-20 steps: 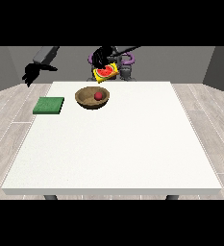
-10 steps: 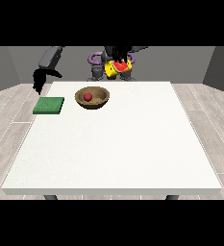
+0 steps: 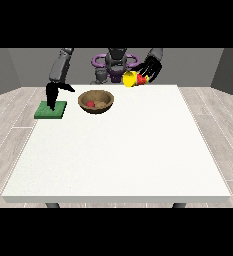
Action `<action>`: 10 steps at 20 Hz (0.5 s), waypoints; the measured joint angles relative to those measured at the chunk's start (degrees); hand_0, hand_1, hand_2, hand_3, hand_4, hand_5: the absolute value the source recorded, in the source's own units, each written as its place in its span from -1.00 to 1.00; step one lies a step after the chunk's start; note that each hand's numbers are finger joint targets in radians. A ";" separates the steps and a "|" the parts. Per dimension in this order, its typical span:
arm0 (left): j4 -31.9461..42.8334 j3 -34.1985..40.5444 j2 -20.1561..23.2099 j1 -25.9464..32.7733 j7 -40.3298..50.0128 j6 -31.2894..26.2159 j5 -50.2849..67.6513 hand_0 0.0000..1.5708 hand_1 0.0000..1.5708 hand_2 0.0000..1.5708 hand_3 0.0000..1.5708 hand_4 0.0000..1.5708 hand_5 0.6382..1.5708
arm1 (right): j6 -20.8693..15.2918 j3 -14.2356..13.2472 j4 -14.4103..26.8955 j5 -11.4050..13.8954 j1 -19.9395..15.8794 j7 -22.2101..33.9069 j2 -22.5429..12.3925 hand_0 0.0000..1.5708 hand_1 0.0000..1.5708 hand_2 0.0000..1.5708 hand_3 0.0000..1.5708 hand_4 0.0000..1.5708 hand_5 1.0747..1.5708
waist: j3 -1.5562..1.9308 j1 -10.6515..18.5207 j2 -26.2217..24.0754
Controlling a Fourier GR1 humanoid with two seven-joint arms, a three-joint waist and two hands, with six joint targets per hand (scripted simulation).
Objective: Pick the cup and pour the ball into the bowl, then pick the bowl and place it on the pad
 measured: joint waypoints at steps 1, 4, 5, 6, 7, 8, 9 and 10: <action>0.03 1.79 -0.07 0.38 -1.94 -0.10 3.07 0.00 0.00 -0.10 -0.88 0.10 0.91 | -0.10 0.23 -0.61 -0.08 -0.35 0.00 0.61 -1.00 -1.00 -1.00 -1.00 -0.51 0.99 | 0.02 -0.41 0.98; 0.07 6.55 -1.70 1.39 -6.98 -0.41 12.09 -1.00 -1.00 -1.00 -1.00 0.02 0.96 | -0.57 1.02 -2.13 -0.14 -1.14 0.51 2.27 -1.00 -1.00 -1.00 -1.00 -0.49 0.99 | 0.02 -1.75 3.25; 0.15 7.78 -2.09 1.79 -8.40 -0.50 14.93 -1.00 -1.00 -1.00 -1.00 -0.49 0.95 | -0.70 1.35 -2.53 -0.08 -1.52 0.98 2.63 -1.00 -1.00 -1.00 -1.00 -0.46 0.98 | 0.04 -2.16 3.90; 0.40 8.59 -2.38 2.26 -9.72 -0.34 17.62 -1.00 -1.00 -1.00 -1.00 -1.00 0.94 | -0.89 1.80 -3.05 0.01 -2.17 1.32 3.22 -1.00 -1.00 -1.00 -1.00 -0.52 0.97 | 0.06 -2.80 4.64; 1.29 9.71 -2.60 3.20 -11.47 -0.26 19.94 -1.00 -1.00 -1.00 -1.00 -1.00 0.91 | -1.05 2.58 -3.87 0.29 -2.32 2.07 3.93 -1.00 -1.00 -1.00 -1.00 -0.58 0.95 | 0.07 -3.81 4.68; 2.24 11.09 -2.73 3.59 -12.93 -0.46 21.89 -1.00 -1.00 -1.00 -1.00 -1.00 0.89 | -1.19 3.26 -4.60 0.46 -2.38 2.79 4.65 -1.00 -1.00 -1.00 -1.00 -0.63 0.93 | 0.09 -4.80 4.68; 3.27 12.38 -2.55 4.52 -14.83 -1.23 23.92 -1.00 -1.00 -1.00 -1.00 -1.00 0.88 | -1.74 3.96 -5.38 0.76 -2.01 3.33 5.62 -1.00 -1.00 -1.00 -1.00 -0.70 0.91 | 0.10 -5.59 4.41; 4.26 13.41 -2.39 5.22 -16.05 -2.03 25.54 -1.00 -1.00 -1.00 -1.00 -1.00 0.89 | -1.95 4.76 -5.94 1.13 -1.64 4.03 6.30 -1.00 -1.00 -1.00 -1.00 -0.76 0.89 | 0.13 -6.29 3.87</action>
